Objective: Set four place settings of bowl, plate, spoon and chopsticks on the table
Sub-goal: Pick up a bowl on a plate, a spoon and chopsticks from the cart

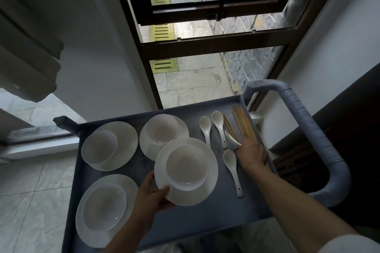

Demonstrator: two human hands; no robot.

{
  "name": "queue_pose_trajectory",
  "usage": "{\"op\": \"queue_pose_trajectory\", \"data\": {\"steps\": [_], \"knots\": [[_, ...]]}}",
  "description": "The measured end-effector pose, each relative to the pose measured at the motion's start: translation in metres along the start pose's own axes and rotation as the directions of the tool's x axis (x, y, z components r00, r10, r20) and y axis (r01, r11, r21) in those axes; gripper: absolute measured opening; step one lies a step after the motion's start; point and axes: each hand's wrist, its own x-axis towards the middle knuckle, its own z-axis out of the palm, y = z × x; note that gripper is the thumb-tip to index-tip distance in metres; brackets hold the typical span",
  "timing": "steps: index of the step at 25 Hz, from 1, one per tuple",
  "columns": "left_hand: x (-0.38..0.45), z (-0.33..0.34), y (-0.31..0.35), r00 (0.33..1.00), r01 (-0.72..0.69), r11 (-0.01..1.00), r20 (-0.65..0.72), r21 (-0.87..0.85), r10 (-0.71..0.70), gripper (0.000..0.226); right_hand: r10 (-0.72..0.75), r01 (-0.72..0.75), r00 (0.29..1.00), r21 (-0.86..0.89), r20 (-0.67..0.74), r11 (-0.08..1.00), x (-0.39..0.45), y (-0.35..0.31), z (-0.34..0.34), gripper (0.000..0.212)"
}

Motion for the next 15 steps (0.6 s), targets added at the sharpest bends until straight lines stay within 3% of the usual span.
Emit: {"op": "queue_pose_trajectory", "data": {"steps": [6, 15], "knots": [[-0.006, -0.014, 0.003, 1.000, -0.010, 1.000, -0.005, 0.004, 0.010, 0.056, -0.080, 0.091, 0.991, -0.101, 0.111, 0.991, 0.015, -0.003, -0.005, 0.019], [-0.005, -0.027, 0.010, 0.999, -0.017, 1.000, 0.037, -0.017, 0.017, 0.060, -0.024, 0.024, 0.999, 0.019, 0.045, 1.000, 0.007, 0.001, -0.024, 0.037]]}}
